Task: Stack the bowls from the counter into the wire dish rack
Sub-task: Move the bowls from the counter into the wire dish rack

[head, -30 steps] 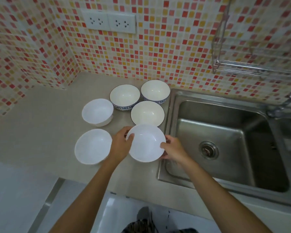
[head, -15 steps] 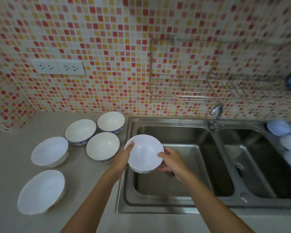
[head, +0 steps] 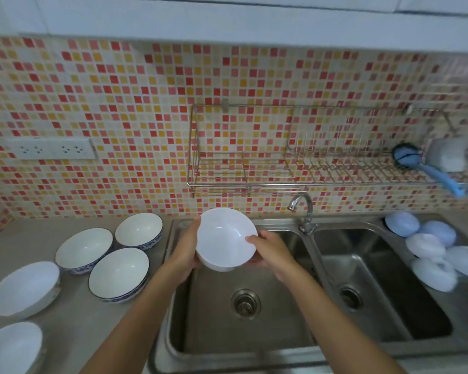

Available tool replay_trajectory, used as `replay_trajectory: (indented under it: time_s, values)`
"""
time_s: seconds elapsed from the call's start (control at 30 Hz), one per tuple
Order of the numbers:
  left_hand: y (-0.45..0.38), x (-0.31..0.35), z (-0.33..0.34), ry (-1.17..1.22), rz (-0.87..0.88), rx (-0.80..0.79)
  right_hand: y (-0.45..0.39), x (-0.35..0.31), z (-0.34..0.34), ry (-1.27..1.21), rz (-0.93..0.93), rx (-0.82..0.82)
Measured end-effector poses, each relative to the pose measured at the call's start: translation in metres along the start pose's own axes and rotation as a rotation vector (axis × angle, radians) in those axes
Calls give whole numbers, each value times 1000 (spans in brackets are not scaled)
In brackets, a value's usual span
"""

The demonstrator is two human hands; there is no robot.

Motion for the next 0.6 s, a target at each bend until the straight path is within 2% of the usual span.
replay_trajectory:
  time_s: [0.13, 0.23, 0.43, 0.6]
  values:
    - [-3, 11, 16, 64, 9, 23, -5, -23, -23, -12, -20, -16]
    - [-2, 23, 27, 111, 52, 40, -11, -49, -39, 21, -138, -15]
    - [2, 73, 45, 167, 172, 11, -30, -115, -103, 429, -572, 319]
    - [3, 122, 55, 103, 284, 168, -63, -131, -124, 871, -694, 292]
Point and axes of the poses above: each hand's wrist, its own y-axis away from the middle knuckle, its own z-axis out of the palm, x = y × z, the point moved 8 cm from there along -y, towards the middle knuckle, and after that the axes turned 14 degrees about -z, right-handed, at the moved point
